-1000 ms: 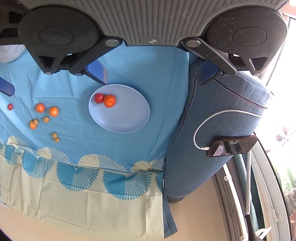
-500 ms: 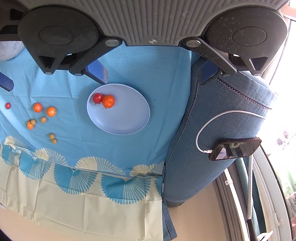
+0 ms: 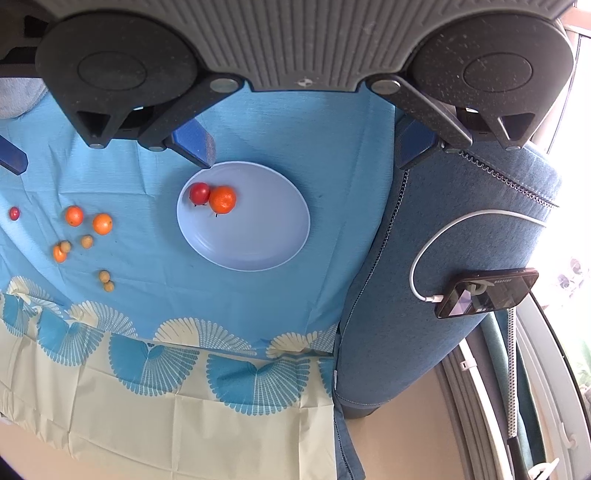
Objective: Organize fruits
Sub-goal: 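Withdraw both tools from the plate and move toward the remaining fruits, then grasp a large orange with the right tool while the left tool grasps another orange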
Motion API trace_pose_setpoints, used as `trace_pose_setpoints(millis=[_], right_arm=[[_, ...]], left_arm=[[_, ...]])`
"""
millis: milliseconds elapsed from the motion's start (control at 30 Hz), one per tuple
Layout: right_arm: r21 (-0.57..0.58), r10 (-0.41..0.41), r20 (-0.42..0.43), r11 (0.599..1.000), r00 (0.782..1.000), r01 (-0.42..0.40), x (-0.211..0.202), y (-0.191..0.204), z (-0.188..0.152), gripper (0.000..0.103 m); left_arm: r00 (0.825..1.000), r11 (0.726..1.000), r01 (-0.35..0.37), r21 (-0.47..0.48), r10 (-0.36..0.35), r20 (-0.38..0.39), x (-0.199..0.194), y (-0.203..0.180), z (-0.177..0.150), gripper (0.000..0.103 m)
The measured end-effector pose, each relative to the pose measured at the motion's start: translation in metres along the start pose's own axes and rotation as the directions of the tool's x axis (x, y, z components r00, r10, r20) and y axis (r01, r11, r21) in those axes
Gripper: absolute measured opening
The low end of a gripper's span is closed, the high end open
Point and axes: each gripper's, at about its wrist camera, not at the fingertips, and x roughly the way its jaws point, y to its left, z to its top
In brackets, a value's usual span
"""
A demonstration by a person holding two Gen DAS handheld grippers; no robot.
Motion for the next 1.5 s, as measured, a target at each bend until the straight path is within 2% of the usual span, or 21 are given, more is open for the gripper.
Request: trace_pose_setpoints(millis=[267,467,667,767,900,967,1067,1133,1233,1333,1433,1500], right_arm=[[0.037,-0.04,0.0,0.999,0.999,0.04,0.007,-0.018,-0.001,0.102],[0.076,-0.081,-0.007,0.994,0.997,0.082,0.01,-0.039,-0.004,0.102],[0.122,-0.146,-0.012,0.982,0.989,0.146,0.014,-0.069,-0.011,0.102],[0.15,-0.186,-0.023,0.971,0.982,0.187,0.02,-0.091,-0.017,0.102],[0.202,-0.246,-0.05,0.947,0.968,0.251,0.036,-0.128,-0.026,0.102],[0.221,-0.283,-0.06,0.931,0.957,0.289,0.048,-0.149,-0.031,0.102],[0.219,-0.318,-0.073,0.92,0.945,0.326,0.072,-0.181,-0.04,0.102],[0.189,-0.324,-0.081,0.924,0.943,0.333,0.092,-0.198,-0.045,0.102],[0.145,-0.322,-0.13,0.929,0.938,0.339,0.129,-0.22,-0.051,0.102],[0.182,-0.282,-0.199,0.93,0.939,0.318,0.164,-0.24,-0.056,0.102],[0.162,-0.285,-0.209,0.934,0.936,0.32,0.191,-0.247,-0.059,0.102],[0.12,-0.298,-0.203,0.938,0.933,0.326,0.207,-0.247,-0.06,0.102]], left_arm=[[1.0,1.0,0.006,0.022,-0.006,-0.001,0.007,-0.018,0.012,0.103],[0.999,0.998,0.044,0.036,-0.043,-0.019,0.015,-0.039,0.023,0.103],[0.998,0.993,0.067,0.097,-0.064,-0.026,0.027,-0.075,0.035,0.103],[0.993,0.985,0.111,0.13,-0.105,-0.053,0.04,-0.098,0.044,0.103],[0.984,0.968,0.17,0.186,-0.155,-0.092,0.067,-0.14,0.056,0.103],[0.974,0.948,0.219,0.23,-0.198,-0.108,0.088,-0.165,0.06,0.103],[0.969,0.924,0.238,0.298,-0.205,-0.14,0.128,-0.206,0.061,0.103],[0.963,0.904,0.259,0.341,-0.214,-0.163,0.154,-0.231,0.062,0.103],[0.945,0.866,0.315,0.388,-0.249,-0.211,0.189,-0.266,0.066,0.103],[0.937,0.852,0.331,0.407,-0.244,-0.25,0.22,-0.294,0.073,0.103],[0.925,0.838,0.354,0.416,-0.248,-0.288,0.247,-0.315,0.08,0.103],[0.909,0.825,0.382,0.417,-0.255,-0.328,0.265,-0.325,0.083,0.103]])
